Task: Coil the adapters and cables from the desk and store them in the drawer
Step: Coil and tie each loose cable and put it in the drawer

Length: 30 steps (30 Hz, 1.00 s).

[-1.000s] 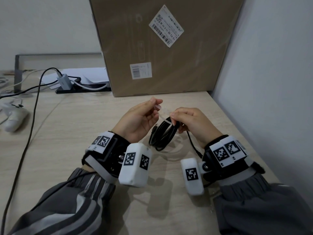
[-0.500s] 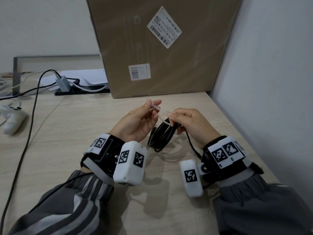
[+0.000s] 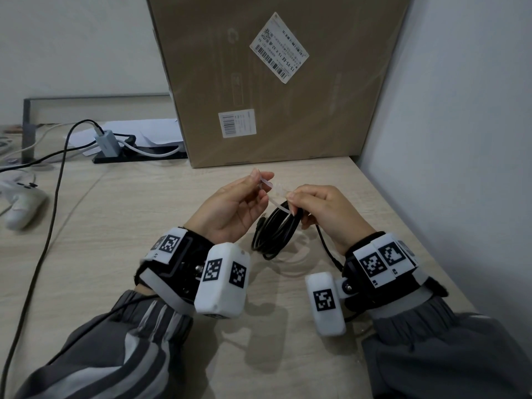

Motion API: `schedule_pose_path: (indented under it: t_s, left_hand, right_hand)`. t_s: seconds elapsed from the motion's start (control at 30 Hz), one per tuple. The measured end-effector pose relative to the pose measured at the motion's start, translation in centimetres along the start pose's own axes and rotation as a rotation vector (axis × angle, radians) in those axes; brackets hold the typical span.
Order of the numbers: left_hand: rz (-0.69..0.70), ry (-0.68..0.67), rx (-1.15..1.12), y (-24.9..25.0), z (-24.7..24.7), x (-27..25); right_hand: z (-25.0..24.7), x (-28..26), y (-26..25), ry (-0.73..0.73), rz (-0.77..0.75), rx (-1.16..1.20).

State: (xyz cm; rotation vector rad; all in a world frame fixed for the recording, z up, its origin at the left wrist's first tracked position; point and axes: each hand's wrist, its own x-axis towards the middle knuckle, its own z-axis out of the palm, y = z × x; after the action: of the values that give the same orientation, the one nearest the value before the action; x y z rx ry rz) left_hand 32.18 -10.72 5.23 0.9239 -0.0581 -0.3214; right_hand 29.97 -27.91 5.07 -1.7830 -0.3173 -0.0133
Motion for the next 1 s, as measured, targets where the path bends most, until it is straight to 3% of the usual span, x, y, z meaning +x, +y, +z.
schedule_pose_path:
  t_s: [0.6,1.0]
  left_hand:
    - [-0.035,0.015,0.196,0.10,0.06,-0.11]
    - [-0.026,0.040,0.106,-0.39,0.74,-0.03]
  right_hand:
    - [-0.24,-0.20,-0.13,-0.054,-0.011,0.015]
    - [-0.20,0.00,0.01,-0.027,-0.003,0.009]
